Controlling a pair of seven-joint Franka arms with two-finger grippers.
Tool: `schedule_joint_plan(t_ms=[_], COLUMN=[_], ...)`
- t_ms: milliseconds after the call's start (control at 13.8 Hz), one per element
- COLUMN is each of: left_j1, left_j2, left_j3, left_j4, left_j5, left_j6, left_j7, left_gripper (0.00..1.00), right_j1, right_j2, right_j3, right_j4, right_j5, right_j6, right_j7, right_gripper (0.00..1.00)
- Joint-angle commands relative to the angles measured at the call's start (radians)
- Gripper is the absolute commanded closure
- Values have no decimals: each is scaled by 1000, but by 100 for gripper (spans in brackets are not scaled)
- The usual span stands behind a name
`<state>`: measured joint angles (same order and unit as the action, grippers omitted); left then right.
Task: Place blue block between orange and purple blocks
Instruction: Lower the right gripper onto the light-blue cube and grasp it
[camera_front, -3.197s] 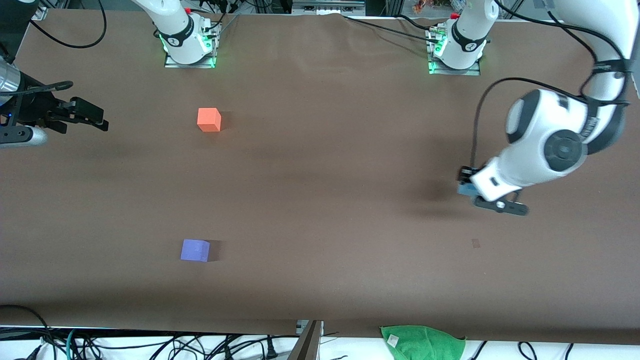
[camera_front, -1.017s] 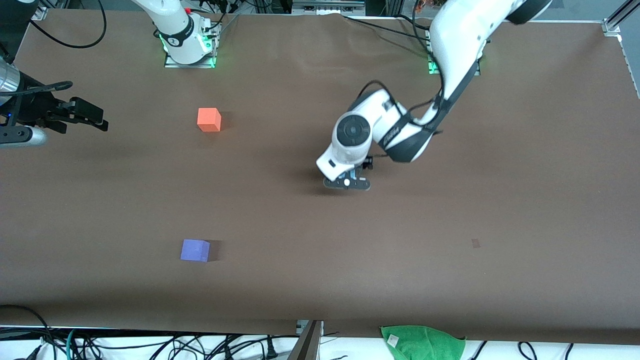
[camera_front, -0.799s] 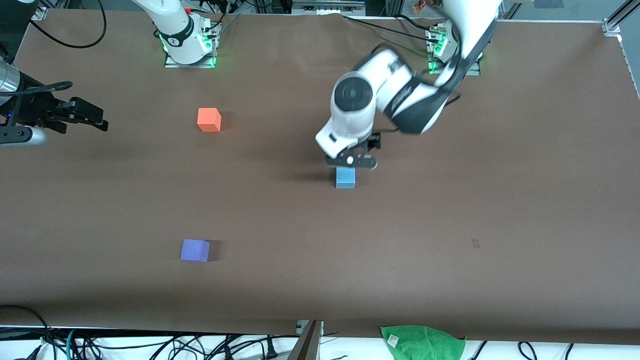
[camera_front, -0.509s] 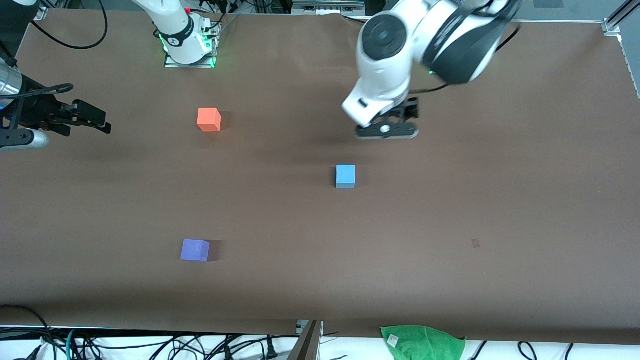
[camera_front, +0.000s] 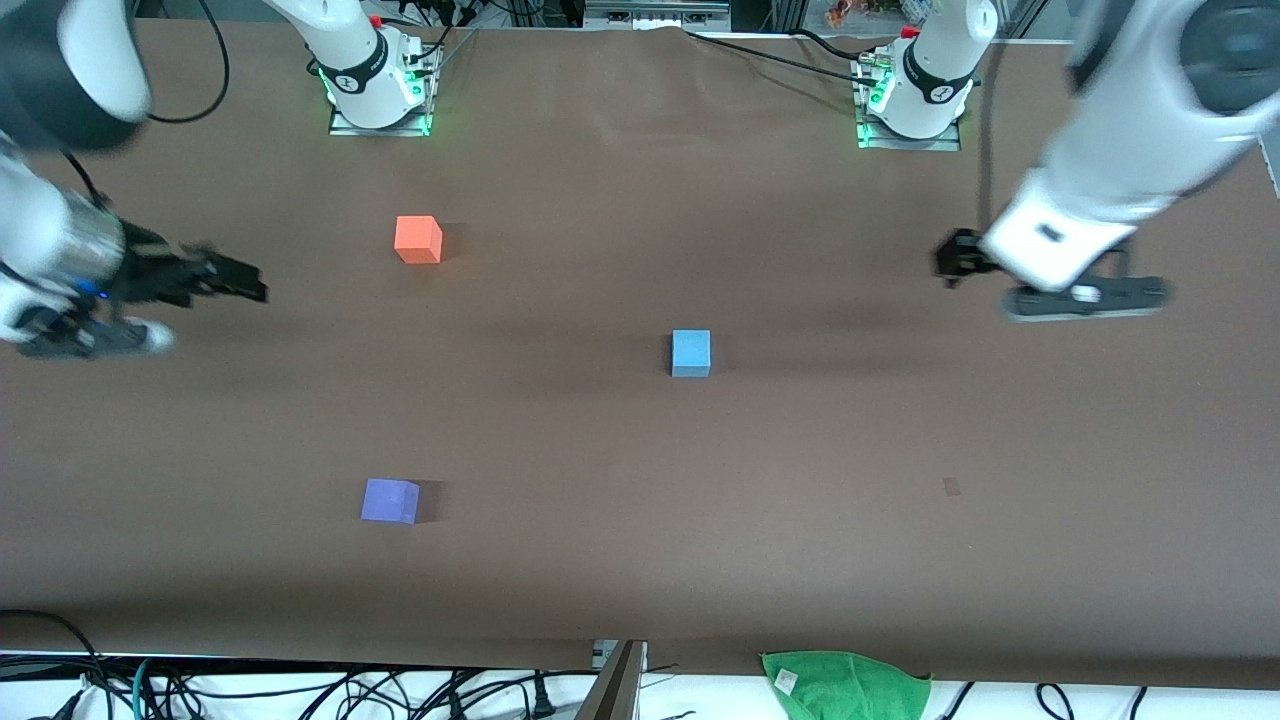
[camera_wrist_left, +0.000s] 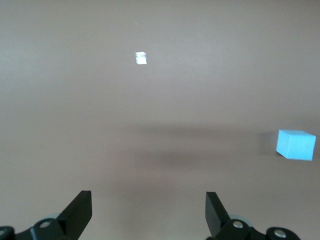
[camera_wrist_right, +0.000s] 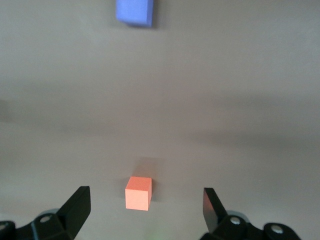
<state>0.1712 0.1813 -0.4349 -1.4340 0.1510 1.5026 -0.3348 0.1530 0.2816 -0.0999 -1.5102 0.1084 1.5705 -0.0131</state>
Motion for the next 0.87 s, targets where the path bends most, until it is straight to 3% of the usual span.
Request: schedule_joint_plan(t_ms=[0,145,291,509,581,726,799], left_j1=[81,94,44,-170,-197,-197,-196], left_j2=[18,29,-3,-106,-152,-256,-258], left_j3=[-13,-1,102,379,416,418,420], left_j4=[15,12,-15,-149,-204,-358,-365], left_j5=[-22,-47,-56,-102,-122,-131,-130], left_j6=[16,60,76,114,142,250,252], left_j7=[23,81,231,338,345,344,344], left_gripper=[0,0,0,0,0,0,0], right_j1=[17,62,158,331,385,497,543], right_j2=[27,33,36,117,152,238,276], right_j3=[3,5,9,12,15,16,16], right_j4=[16,18,18,25,27,31,33], right_j5=[29,56,62,108,109,109,109], right_j6=[-10,14,77,198,279,466,558], right_j7=[8,86,207,451,534,692,758], right_gripper=[1,1,1,1,1,1,1])
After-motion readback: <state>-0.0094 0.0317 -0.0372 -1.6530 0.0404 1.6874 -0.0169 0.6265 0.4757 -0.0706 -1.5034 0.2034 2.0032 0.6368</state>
